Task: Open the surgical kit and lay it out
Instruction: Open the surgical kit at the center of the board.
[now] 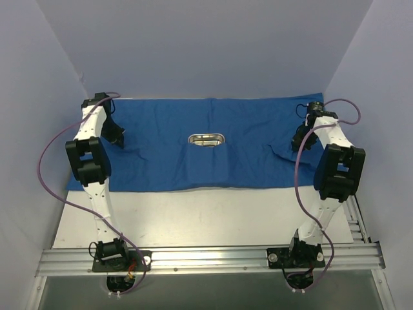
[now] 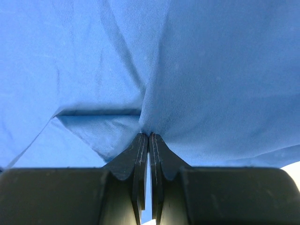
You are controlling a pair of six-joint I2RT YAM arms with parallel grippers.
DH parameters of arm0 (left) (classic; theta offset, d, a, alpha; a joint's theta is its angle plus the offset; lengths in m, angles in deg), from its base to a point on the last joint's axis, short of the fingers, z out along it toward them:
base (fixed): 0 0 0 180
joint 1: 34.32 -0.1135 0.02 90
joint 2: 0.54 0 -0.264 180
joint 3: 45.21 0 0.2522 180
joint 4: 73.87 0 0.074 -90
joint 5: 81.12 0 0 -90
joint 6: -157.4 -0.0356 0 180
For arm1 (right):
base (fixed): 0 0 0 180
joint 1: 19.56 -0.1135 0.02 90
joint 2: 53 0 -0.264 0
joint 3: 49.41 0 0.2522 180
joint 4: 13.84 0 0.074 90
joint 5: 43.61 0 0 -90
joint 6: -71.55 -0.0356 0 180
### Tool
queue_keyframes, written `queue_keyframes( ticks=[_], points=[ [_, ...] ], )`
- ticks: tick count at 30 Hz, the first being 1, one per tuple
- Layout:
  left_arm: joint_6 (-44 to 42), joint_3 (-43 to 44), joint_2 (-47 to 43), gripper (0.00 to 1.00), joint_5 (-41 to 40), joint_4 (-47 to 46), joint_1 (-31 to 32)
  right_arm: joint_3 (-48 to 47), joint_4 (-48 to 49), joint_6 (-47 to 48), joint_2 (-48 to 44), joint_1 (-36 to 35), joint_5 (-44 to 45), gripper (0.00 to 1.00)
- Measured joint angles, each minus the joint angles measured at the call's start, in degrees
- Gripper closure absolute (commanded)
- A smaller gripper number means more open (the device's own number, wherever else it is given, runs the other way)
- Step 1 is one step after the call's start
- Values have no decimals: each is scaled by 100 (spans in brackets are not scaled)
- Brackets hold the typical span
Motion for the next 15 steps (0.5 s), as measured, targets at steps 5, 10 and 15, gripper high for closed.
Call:
queue_keyframes(
  ticks=[5,10,15],
  points=[
    [-122,321,127,73,68,109,-33,0,-2,-2,-13,13,-46,100],
    [-133,1167,529,64,72,155,-105,0,-4,-2,-13,37,-72,100],
    [-129,1467,752,63,74,197,-116,0,-4,-2,-13,42,-74,100]
  ],
)
